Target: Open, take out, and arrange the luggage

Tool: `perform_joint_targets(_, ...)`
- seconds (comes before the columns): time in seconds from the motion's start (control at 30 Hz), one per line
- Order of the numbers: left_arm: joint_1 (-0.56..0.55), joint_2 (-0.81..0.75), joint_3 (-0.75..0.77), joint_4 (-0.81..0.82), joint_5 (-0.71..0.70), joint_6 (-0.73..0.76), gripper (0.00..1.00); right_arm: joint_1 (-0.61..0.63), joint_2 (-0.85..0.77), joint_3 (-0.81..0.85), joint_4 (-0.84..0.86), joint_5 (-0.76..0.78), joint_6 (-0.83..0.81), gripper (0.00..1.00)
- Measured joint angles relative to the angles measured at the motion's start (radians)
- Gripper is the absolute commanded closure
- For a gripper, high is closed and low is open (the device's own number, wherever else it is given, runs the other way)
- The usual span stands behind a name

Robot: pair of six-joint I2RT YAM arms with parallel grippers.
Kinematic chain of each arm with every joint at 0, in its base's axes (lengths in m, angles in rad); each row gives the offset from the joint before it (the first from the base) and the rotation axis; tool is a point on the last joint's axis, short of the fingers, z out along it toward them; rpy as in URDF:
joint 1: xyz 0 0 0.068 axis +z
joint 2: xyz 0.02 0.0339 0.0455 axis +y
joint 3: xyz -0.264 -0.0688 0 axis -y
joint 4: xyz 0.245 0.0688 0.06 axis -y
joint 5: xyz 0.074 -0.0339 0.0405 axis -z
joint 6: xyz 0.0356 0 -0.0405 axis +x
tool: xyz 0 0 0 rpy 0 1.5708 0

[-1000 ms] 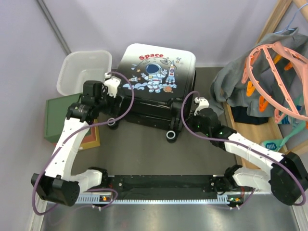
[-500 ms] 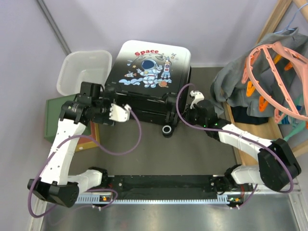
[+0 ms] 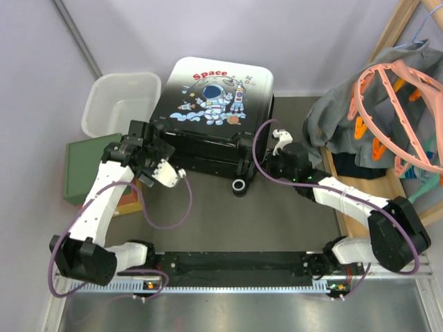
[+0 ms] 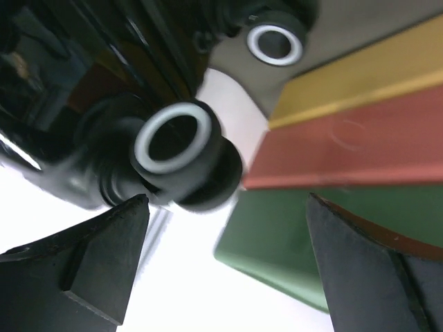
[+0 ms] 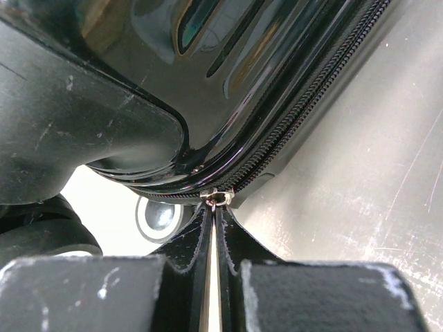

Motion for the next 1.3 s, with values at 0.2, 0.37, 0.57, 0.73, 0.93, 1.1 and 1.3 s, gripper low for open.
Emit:
perform_joint_targets(0.2, -0.024, 0.061, -0.047, 0.122, 0.002, 0.016, 0.23, -0.002, 0.003, 0.0, 0.003, -0.009, -0.008, 1.0)
perform_joint_targets(0.37, -0.033, 0.121, -0.054, 0.196, -0.023, 0.03, 0.55, -0.002, 0.003, 0.0, 0.004, -0.01, -0.016, 1.0)
perform_joint_targets(0.57, -0.031, 0.124, -0.082, 0.262, -0.022, 0.032, 0.78, -0.002, 0.022, 0.0, 0.035, -0.03, -0.019, 1.0)
perform_joint_targets(0.73, -0.046, 0.076, -0.149, 0.34, -0.011, 0.029, 0.3, -0.002, 0.025, 0.0, 0.041, -0.034, -0.019, 1.0)
perform_joint_targets(0.93, -0.198, -0.007, -0.201, 0.371, 0.199, 0.035, 0.01, -0.003, 0.025, 0.0, 0.043, -0.039, -0.003, 1.0)
perform_joint_targets(1.1, -0.4, -0.032, -0.198, 0.485, 0.328, -0.014, 0.01, -0.004, 0.026, 0.0, 0.043, -0.038, 0.013, 1.0)
perform_joint_targets(1.3, -0.575, 0.006, -0.161, 0.561, 0.365, -0.116, 0.01, -0.004, 0.026, 0.0, 0.042, -0.038, 0.02, 1.0)
